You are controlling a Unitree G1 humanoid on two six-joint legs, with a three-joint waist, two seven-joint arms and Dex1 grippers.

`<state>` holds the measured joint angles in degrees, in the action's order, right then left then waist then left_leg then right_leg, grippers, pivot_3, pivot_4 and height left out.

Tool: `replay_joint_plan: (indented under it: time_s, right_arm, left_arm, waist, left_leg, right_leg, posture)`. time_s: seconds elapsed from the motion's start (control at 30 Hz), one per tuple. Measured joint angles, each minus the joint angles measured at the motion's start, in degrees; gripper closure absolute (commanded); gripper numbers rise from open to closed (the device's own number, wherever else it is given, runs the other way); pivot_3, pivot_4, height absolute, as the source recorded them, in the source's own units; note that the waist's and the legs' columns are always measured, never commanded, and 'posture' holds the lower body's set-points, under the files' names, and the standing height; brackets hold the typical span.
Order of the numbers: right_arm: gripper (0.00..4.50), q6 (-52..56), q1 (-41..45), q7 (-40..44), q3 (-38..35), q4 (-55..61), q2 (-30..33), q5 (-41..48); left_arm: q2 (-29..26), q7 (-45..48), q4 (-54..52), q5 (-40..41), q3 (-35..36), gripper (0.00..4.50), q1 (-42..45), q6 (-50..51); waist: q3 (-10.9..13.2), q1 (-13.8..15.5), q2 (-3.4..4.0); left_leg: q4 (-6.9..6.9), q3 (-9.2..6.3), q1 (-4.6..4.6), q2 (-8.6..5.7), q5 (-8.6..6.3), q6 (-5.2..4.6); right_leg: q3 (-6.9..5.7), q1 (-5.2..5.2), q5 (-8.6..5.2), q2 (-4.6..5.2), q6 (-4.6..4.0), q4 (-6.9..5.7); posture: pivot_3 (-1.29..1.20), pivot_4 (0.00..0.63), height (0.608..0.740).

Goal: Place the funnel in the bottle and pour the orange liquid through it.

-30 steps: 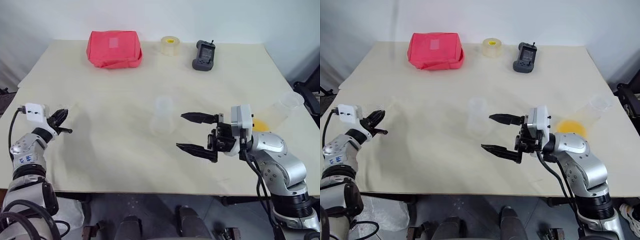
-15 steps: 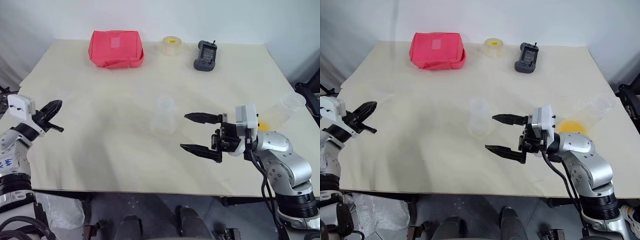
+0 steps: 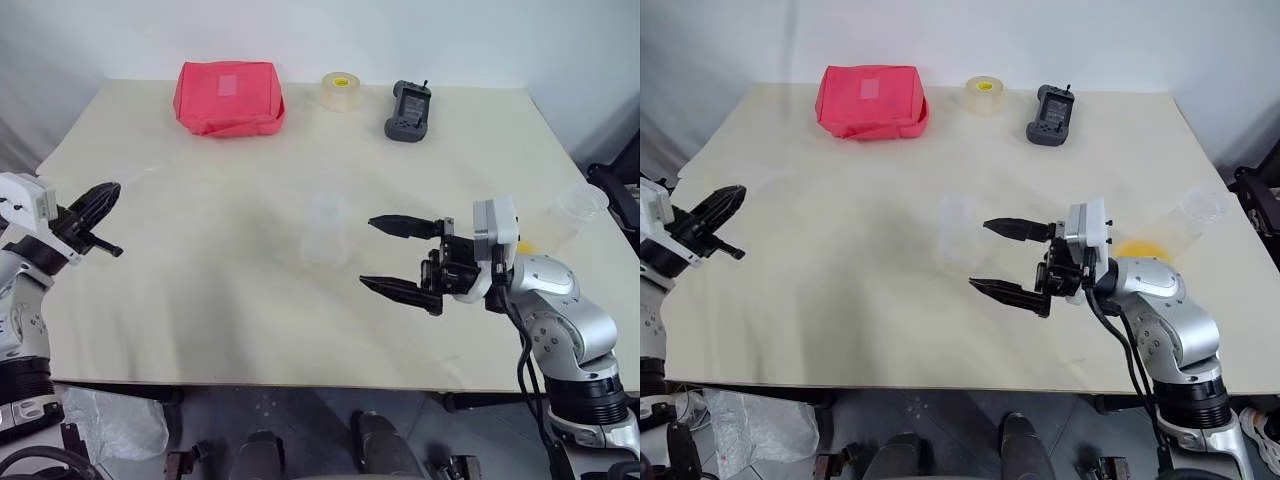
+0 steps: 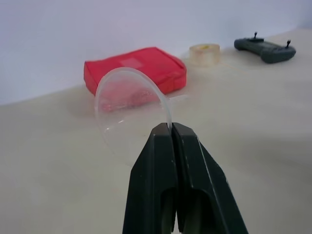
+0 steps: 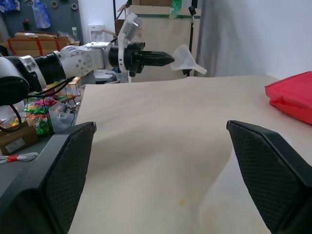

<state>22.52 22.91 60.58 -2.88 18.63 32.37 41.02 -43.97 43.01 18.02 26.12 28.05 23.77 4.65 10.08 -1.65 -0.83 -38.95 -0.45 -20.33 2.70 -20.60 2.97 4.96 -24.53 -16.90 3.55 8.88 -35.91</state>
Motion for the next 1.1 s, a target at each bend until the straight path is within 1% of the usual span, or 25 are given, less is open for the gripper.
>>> replay_joint_plan:
  time_s: [0.33,0.57,0.7,0.83,1.0,1.1]
  right_arm:
    - [0.00,-0.1,0.0,-0.1,0.0,0.0,0.0,0.0]
    - [0.00,-0.1,-1.0,0.0,-1.6,-0.3,0.6,0.0]
    - [0.00,-0.1,-2.0,-0.7,-3.6,-0.9,0.7,0.6]
    - [0.00,-0.2,-5.0,-4.2,-5.7,-0.7,0.2,0.4]
    - [0.00,-1.3,-10.0,-8.0,-6.9,0.2,-0.7,-0.9]
    - [0.00,-1.9,-12.0,-9.4,-7.0,2.1,-1.3,-1.1]
  left_arm:
    - [0.0,3.4,-6.2,1.8,-0.2,4.49,-1.5,1.8]
    - [0.0,7.9,-8.9,2.8,-4.7,4.49,0.4,5.1]
    - [-1.2,12.1,-8.8,2.7,-9.1,4.49,6.4,6.1]
    - [-2.2,17.4,-7.1,1.9,-14.2,4.49,15.1,6.0]
    - [-1.8,24.7,-0.7,0.3,-19.6,4.49,23.9,5.2]
    - [-1.3,29.3,4.3,-2.1,-23.5,4.49,29.2,3.4]
  waist:
    - [0.0,0.0,0.00]
    - [0.0,0.1,-0.01]
    - [0.0,0.1,-0.03]
    - [0.0,0.1,-0.02]
    - [0.0,-0.1,0.02]
    - [0.1,-0.2,0.04]
  left_leg:
    - [0.00,0.00,0.00,0.00,0.00,0.00]
    - [-0.01,0.00,-0.01,0.00,-0.03,-0.05]
    - [-0.02,-0.01,-0.03,-0.01,-0.02,-0.03]
    - [0.00,0.00,-0.03,-0.01,0.02,0.03]
    - [-0.01,0.06,-0.02,-0.01,0.05,0.08]
    - [0.00,0.06,0.00,-0.01,0.05,0.08]
  right_leg:
    - [0.01,0.00,0.00,0.00,0.00,0.01]
    - [0.00,0.01,0.00,-0.01,0.00,0.03]
    - [0.01,0.01,0.00,-0.02,0.00,0.04]
    - [0.01,0.01,0.00,-0.06,0.00,0.05]
    - [0.05,0.00,0.00,-0.08,0.00,0.06]
    - [0.07,0.00,0.00,-0.10,0.00,0.05]
  posture:
    - [0.00,0.150,0.740]
    - [0.00,0.150,0.740]
    - [0.00,0.150,0.740]
    - [0.00,0.150,0.740]
    - [0.00,0.150,0.740]
    - [0.00,0.150,0.740]
